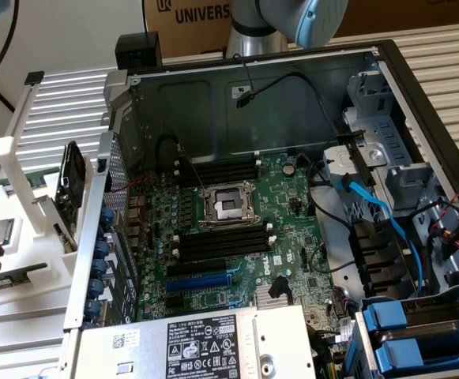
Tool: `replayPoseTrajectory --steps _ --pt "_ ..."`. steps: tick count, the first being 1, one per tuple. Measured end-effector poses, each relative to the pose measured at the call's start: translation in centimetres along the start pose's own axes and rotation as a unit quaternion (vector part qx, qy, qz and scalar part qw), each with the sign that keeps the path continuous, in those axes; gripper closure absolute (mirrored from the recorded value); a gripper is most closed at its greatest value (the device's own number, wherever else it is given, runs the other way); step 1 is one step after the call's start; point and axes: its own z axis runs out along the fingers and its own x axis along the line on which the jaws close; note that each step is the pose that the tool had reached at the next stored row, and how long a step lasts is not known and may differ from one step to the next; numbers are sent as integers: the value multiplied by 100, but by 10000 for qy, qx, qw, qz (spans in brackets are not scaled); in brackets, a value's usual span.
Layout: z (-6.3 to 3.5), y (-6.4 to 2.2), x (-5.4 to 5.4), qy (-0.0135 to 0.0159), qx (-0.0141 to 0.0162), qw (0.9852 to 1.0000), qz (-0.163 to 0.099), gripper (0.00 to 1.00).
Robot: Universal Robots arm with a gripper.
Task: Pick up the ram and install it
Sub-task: 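Pick up the ram and move it above insertion slot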
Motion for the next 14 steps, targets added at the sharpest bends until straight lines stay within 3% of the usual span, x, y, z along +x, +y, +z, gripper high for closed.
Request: replayPoseTrajectory --steps 4,8,14 --pt "11 0 1 13 -6 10000 0 74" --pt "22 -1 2 95 -14 10000 -3 74" --pt "90 2 7 99 -14 9999 -1 74"
